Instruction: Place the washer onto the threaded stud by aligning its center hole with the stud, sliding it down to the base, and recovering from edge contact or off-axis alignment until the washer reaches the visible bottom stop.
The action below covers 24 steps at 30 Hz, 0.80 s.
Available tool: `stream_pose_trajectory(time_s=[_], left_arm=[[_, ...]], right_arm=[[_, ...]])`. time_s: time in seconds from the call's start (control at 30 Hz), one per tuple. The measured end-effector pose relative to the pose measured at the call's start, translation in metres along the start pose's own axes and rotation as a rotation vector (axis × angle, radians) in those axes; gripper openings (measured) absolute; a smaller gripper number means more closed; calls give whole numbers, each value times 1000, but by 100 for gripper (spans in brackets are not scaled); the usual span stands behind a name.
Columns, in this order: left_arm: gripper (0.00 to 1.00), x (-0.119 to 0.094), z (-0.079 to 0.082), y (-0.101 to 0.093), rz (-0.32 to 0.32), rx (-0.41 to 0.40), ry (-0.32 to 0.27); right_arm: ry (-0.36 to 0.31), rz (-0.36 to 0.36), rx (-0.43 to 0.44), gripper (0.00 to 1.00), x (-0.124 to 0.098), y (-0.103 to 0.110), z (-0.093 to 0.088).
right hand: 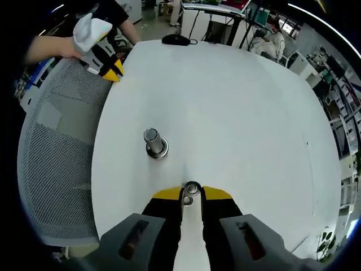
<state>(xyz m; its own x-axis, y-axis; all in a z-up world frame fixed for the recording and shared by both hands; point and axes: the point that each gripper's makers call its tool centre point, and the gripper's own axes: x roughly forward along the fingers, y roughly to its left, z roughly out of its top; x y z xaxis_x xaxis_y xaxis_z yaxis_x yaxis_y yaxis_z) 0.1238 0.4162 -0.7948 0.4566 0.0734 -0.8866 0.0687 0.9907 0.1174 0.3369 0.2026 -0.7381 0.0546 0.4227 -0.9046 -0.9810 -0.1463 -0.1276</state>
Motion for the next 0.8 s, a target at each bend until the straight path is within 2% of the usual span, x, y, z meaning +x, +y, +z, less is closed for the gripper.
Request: stream_pose_trajectory(time_s=[0.5,0.8], left_arm=[[7,0,0,1,-2,-3,-3],[7,1,0,2,-2,-12,-3]], right_arm=[[65,35,-24,14,24,3,-9],[94,76,-7,14,41,15,-14]])
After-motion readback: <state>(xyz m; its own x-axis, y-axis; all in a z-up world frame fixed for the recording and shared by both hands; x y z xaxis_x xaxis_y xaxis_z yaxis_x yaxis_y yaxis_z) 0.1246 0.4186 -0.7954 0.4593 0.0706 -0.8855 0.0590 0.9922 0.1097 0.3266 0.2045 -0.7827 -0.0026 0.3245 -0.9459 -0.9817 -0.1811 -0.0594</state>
